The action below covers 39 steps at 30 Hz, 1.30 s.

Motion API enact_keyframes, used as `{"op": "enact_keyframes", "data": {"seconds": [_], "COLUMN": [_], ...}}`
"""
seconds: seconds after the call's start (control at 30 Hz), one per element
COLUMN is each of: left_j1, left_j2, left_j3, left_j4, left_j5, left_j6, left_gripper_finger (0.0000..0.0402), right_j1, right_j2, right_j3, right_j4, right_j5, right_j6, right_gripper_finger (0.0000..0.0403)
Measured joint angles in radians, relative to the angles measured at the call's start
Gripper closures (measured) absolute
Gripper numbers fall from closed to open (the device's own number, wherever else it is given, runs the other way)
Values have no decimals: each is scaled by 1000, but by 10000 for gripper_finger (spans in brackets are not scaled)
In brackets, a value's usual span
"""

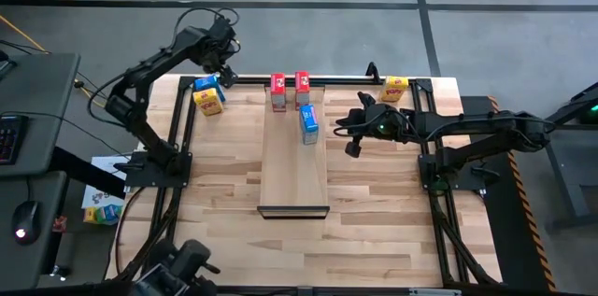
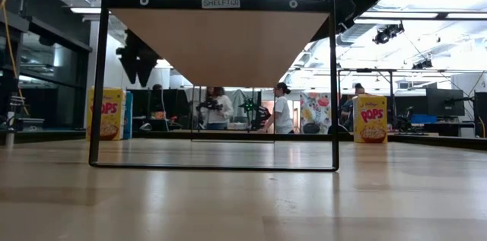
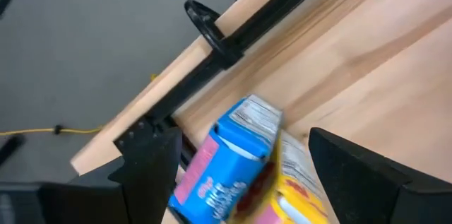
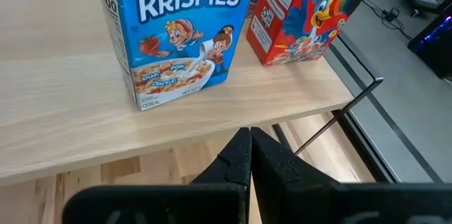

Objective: Stack cereal on shelf
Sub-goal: Put the blue cereal box and aligned with the blue cereal box on the shelf

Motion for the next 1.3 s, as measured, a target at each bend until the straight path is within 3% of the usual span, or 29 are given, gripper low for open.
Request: {"op": "enact_keyframes", "data": {"seconds": [0.27, 0.73, 1.03, 1.3], "left_j1": [17, 103, 102, 101], "left_j2": [12, 13, 101, 106], "left_j3": [0, 0, 0, 0], "left_j4": [-18, -59, -99, -79], "left_j5": [-3, 119, 99, 64], "left_j6": [110, 138, 142, 122], "left_gripper_finger": [100, 103, 103, 103], "right_j1": [0, 0, 0, 0], "right_j2": [0, 0, 0, 0], "right_j3": [0, 0, 0, 0], "right_j4": [0, 0, 0, 1], "right_j5": [0, 0, 0, 0], "right_j6": [16, 27, 31, 34], "right_gripper_finger": [403, 402, 402, 402]}}
